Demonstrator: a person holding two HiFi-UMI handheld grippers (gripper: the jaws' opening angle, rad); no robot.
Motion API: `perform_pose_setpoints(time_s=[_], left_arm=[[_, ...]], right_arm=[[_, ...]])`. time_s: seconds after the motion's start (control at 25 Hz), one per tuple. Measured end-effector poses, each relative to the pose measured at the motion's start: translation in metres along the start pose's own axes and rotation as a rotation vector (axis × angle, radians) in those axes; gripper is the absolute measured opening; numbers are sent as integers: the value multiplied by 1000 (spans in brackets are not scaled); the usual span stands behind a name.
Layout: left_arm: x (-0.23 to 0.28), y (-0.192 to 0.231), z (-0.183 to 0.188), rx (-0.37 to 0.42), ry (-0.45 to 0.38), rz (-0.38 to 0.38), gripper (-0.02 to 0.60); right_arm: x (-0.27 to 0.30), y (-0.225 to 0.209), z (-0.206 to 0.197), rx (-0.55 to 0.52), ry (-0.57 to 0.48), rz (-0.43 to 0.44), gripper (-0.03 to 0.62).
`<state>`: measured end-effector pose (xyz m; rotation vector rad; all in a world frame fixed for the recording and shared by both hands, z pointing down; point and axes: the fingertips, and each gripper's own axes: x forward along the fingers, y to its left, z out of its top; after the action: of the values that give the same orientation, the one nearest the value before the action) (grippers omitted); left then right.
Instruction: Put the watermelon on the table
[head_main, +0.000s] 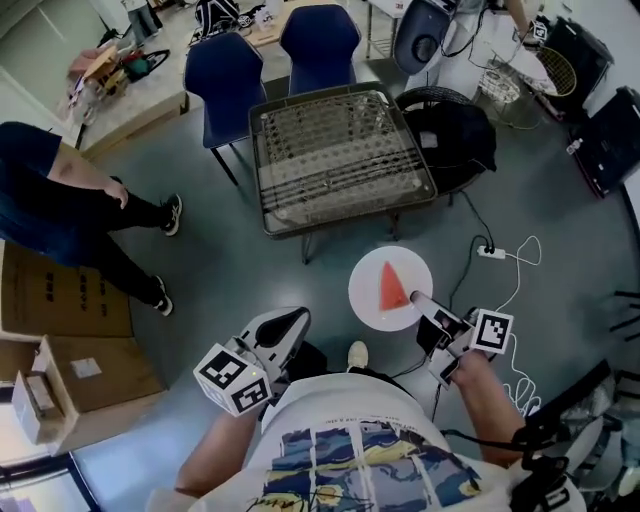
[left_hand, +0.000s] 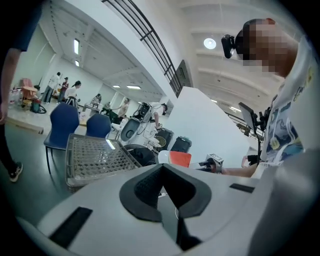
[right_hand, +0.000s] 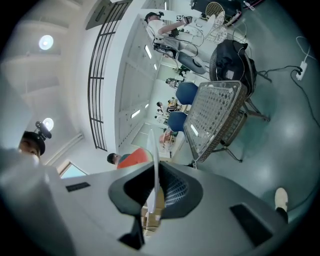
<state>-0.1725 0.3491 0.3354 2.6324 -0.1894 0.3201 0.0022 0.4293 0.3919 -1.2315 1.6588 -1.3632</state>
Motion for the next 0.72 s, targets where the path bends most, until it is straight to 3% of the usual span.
perform_pose_setpoints(time_s=[0.28, 0.48, 0.72], left_arm=[[40, 59, 25, -24, 39, 12, 8], [63, 118, 66, 4, 34, -2, 8], [67, 173, 98, 8, 40, -18, 8]], right_arm=[[62, -28, 58, 15, 12, -9, 25], [130, -45, 98, 17, 20, -25, 25], [204, -62, 142, 0, 10, -35, 25]])
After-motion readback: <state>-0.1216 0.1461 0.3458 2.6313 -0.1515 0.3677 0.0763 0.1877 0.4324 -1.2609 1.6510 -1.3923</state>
